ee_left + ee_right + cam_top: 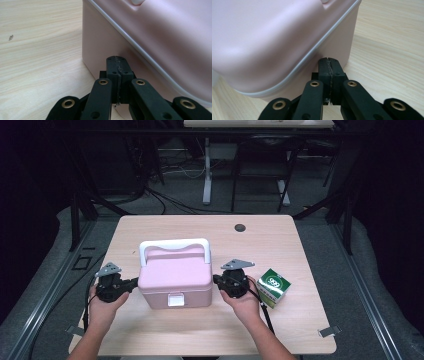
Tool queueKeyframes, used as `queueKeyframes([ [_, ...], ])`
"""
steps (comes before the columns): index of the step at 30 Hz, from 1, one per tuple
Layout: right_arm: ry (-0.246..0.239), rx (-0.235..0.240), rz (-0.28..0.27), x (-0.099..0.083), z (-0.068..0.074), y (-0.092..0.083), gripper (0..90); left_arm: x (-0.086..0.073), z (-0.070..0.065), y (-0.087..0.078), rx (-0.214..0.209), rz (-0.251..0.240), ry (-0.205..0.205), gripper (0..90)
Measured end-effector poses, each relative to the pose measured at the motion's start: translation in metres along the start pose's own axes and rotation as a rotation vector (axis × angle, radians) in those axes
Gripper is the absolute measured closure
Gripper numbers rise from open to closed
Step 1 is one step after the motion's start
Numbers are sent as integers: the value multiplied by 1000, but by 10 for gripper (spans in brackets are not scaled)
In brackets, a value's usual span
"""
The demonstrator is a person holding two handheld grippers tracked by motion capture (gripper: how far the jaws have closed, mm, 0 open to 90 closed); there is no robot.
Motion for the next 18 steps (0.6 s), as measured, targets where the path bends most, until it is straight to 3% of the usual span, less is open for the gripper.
queueKeyframes([
  [1, -10, -34, -2, -1, 1, -3, 900, 0, -3, 0, 1, 3, -4, 900],
  [2, -10, -38, -3, -2, 1, -4, 900, 0, -4, 0, 1, 4, -6, 900],
  [6, -14, -22, 0, -7, 1, -7, 900, -1, -8, 0, 1, 9, -6, 900],
  [18, -16, -48, 10, -23, 0, -30, 900, -1, -28, 1, -39, 36, 45, 900],
])
Point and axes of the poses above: each handheld gripper's, and its own axes: y roughly forward along the jaws, x roughly out of its top, z roughly to its left, the point moved 2 cm from there along y, roughly forward along the jaws, and after that the axes turned 12 degrees about y, right-handed, at the moved point
